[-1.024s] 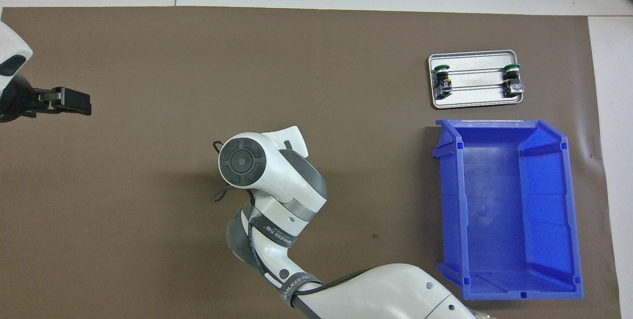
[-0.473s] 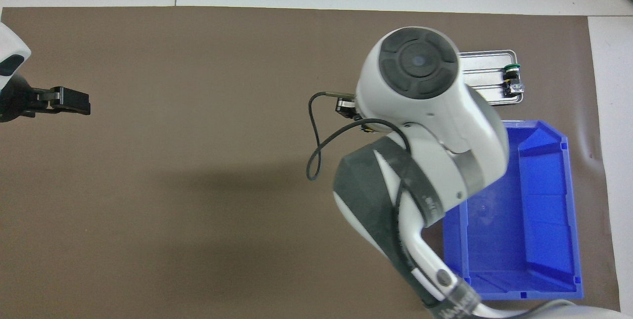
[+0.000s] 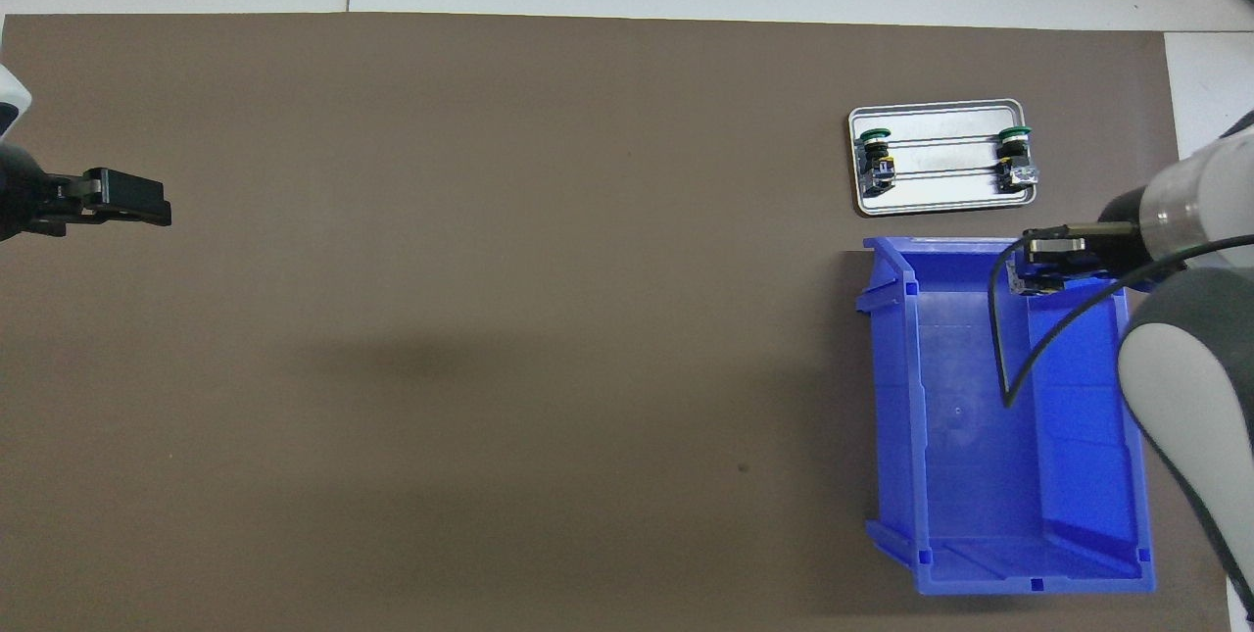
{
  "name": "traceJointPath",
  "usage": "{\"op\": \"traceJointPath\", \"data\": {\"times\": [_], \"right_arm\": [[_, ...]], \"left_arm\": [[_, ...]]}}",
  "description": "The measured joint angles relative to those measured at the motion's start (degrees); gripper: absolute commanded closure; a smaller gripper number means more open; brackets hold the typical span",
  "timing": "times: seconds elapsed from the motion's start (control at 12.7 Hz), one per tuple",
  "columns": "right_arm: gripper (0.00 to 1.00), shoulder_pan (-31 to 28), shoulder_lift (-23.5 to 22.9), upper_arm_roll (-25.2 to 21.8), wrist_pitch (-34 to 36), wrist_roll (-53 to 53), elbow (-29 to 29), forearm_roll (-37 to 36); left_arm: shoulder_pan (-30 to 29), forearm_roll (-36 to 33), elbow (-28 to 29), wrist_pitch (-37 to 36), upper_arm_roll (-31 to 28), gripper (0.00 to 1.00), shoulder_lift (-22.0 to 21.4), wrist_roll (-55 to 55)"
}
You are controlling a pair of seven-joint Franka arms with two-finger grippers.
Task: Place and press button with both arms
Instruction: 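Lower the held button into the blue bin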
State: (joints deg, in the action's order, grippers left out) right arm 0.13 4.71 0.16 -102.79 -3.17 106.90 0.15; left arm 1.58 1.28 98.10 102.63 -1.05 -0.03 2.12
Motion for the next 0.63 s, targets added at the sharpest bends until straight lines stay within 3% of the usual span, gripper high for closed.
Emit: {"op": "traceJointPath", "data": {"times": [0.32,0.63], "right_arm": [[1.0,-4.51,3.27,-0.01,-17.59,7.91,18.32,2.34],[1.0,-4.33,1.62,0.08,-29.92,7.91,27.51,2.35]], "left_arm": [[0.01,0.01,0.13,0.02,0.28,0.0,0.0,0.06],[0.15,-0.08,0.2,0.02,0.48,0.0,0.0,0.06]]}}
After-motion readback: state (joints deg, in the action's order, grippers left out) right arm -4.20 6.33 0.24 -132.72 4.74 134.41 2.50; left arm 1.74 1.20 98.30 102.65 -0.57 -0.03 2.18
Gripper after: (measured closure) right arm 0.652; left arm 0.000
